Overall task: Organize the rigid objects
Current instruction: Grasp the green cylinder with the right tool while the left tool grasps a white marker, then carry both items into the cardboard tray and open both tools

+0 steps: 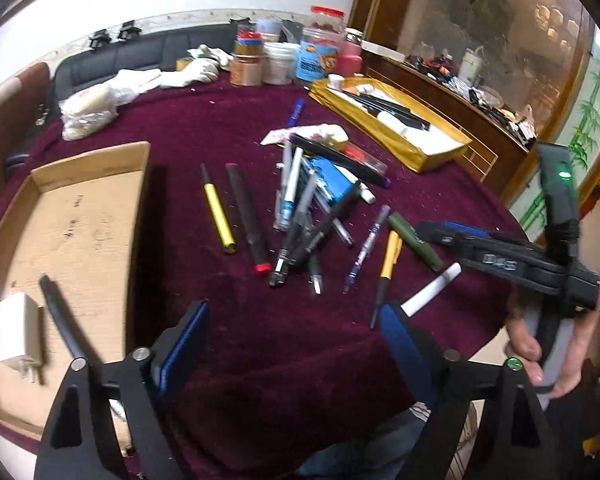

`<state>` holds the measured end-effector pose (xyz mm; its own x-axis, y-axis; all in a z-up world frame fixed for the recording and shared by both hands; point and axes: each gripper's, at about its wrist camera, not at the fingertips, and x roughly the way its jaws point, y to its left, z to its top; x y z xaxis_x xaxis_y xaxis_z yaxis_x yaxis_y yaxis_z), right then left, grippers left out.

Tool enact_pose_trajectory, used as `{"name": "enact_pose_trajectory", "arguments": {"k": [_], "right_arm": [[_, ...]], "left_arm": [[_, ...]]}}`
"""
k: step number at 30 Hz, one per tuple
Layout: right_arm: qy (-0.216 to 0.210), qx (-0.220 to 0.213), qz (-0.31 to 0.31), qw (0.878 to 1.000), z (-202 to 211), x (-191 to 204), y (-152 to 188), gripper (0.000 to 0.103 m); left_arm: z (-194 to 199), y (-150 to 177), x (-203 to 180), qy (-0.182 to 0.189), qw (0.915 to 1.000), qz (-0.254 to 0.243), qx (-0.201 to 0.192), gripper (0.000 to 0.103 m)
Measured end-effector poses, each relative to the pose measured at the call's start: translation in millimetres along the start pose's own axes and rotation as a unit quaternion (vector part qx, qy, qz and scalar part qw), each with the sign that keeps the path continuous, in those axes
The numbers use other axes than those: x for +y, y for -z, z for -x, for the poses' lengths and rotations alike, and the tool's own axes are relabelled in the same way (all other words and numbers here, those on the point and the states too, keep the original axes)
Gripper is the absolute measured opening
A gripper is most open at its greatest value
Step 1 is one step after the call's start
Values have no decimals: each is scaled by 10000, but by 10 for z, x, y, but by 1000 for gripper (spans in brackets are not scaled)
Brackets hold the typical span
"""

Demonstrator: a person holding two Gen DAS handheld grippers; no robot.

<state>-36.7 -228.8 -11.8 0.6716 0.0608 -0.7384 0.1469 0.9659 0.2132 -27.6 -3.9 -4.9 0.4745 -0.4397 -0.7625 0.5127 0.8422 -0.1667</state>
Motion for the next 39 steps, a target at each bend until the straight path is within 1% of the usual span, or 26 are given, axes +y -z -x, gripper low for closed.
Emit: {"name": "enact_pose_trajectory", "arguments": {"k": [1,3,4,6,7,8,10,13,16,18,20,21,22,23,25,27,28,30,31,32,33,35,36,37,39], "right_arm": [[25,69,32,10000,-66,-15,6,46],[37,281,112,9995,-210,-32,42,41],[67,360,162,9992,-271,-30,59,35],[266,294,387,9985,-282,11,68,25],[292,321,382,9983,-278,2,62,20],[266,336,291,9987,-257,-37,57,20],[167,268,142,9994,-184,-112,74,20],[-196,-45,-161,9997,23,-237,79,20],[-372,-349,-363,9980,226,-305,39,20],[-566,-478,-533,9958,357,-354,27,20],[-627,-613,-557,9946,464,-365,29,20],[-605,-673,-563,9943,513,-375,32,20],[-592,-728,-591,9938,554,-389,36,20],[-595,-743,-618,9935,570,-405,34,20],[-586,-759,-711,9928,586,-457,22,20],[-611,-782,-753,9922,594,-494,16,20],[-613,-792,-778,9919,598,-513,11,20],[-628,-796,-825,9914,603,-539,21,20],[-633,-781,-846,9913,591,-546,26,20],[-622,-769,-861,9914,582,-558,29,20],[-603,-764,-880,9914,578,-564,34,20],[-638,-753,-921,9908,575,-576,43,20],[-658,-731,-938,9907,571,-571,40,20],[-651,-721,-944,9908,571,-566,43,20],[-665,-700,-941,9909,571,-540,44,20]], "left_arm": [[-14,3,-21,8,10000,-36,16,86],[-44,1,-81,40,9999,-152,50,85],[-60,-3,-125,93,9997,-224,63,85],[-92,-19,-191,197,9992,-326,93,84],[-116,-27,-230,263,9988,-385,119,82],[-148,-38,-278,333,9983,-448,157,80],[-227,-74,-386,479,9970,-573,225,79],[-342,-139,-555,602,9945,-821,256,76],[-490,-193,-773,759,9901,-1121,378,71],[-623,-225,-923,818,9860,-1356,512,65],[-748,-259,-1041,847,9825,-1532,633,53],[-811,-272,-1088,860,9806,-1613,709,49],[-877,-284,-1136,874,9784,-1689,810,42],[-921,-286,-1169,905,9763,-1751,897,41],[-1013,-264,-1244,1031,9683,-1993,1098,40],[-1091,-226,-1290,983,9620,-2219,1251,36],[-1085,-225,-1302,983,9593,-2361,1198,36],[-1089,-230,-1304,979,9555,-2489,1243,34],[-1096,-237,-1308,953,9532,-2570,1276,31],[-1101,-241,-1319,864,9512,-2675,1272,26],[-1109,-246,-1340,762,9488,-2798,1251,26],[-1128,-274,-1345,741,9494,-2757,1311,23],[-1130,-275,-1360,669,9501,-2751,1311,22],[-1117,-260,-1376,592,9505,-2773,1268,20],[-1088,-215,-1360,506,9533,-2748,1143,19]]}}
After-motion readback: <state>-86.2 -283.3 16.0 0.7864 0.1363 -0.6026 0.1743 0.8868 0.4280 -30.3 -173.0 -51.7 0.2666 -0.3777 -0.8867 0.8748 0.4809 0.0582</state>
